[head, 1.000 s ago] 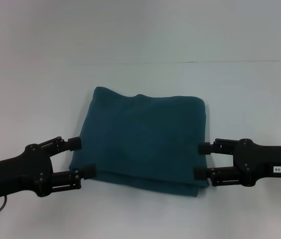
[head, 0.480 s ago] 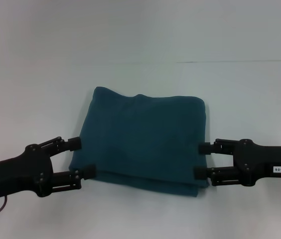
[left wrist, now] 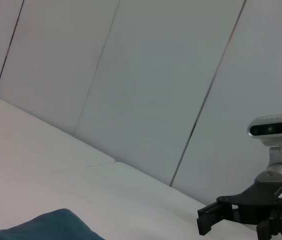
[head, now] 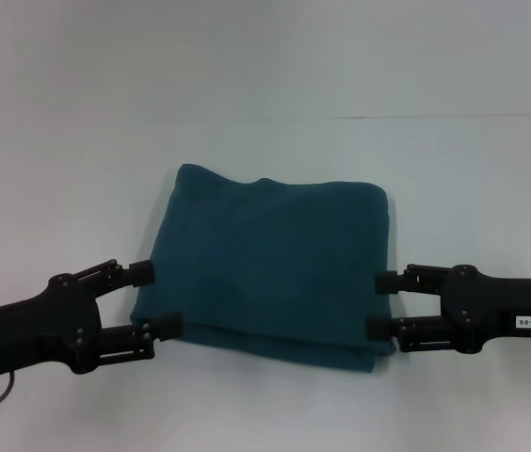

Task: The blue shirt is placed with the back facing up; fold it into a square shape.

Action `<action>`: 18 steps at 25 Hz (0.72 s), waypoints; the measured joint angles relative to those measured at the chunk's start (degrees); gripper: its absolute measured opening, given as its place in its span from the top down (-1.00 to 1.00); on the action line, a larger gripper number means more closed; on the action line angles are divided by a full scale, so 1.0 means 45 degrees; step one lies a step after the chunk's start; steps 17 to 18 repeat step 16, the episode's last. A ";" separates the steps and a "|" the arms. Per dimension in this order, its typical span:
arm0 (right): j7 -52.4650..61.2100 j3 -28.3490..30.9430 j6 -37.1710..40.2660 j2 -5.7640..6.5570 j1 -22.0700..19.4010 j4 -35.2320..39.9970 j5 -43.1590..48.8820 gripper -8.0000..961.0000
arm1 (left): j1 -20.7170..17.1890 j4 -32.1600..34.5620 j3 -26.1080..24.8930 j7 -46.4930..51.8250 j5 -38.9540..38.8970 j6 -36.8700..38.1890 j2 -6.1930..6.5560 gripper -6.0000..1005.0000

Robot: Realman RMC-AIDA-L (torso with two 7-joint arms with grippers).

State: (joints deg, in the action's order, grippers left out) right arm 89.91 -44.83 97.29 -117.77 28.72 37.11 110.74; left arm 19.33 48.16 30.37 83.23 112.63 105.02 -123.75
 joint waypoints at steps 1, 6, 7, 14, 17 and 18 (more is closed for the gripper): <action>0.0000 0.0001 0.0000 -0.0005 0.0001 -0.0005 0.0000 -0.87 | 0.0000 -0.0005 0.0013 0.0000 0.0002 -0.0007 -0.0001 -0.86; -0.0050 0.0016 -0.0009 -0.0018 0.0002 -0.0007 0.0001 -0.87 | -0.0008 -0.0016 0.0053 -0.0001 0.0010 -0.0033 -0.0018 -0.86; -0.0068 0.0022 -0.0017 -0.0018 0.0002 -0.0007 0.0001 -0.87 | -0.0012 -0.0017 0.0046 -0.0002 0.0010 -0.0033 -0.0019 -0.86; -0.0024 0.0060 -0.0070 -0.0024 0.0006 -0.0029 0.0000 -0.87 | -0.0021 -0.0025 -0.0010 -0.0001 0.0010 -0.0061 -0.0020 -0.86; -0.0026 0.0060 -0.0070 -0.0034 0.0007 -0.0097 0.0000 -0.87 | -0.0016 -0.0035 -0.0011 0.0001 0.0010 -0.0067 -0.0020 -0.86; -0.0026 0.0060 -0.0070 -0.0034 0.0007 -0.0097 0.0000 -0.87 | -0.0016 -0.0035 -0.0011 0.0001 0.0010 -0.0067 -0.0020 -0.86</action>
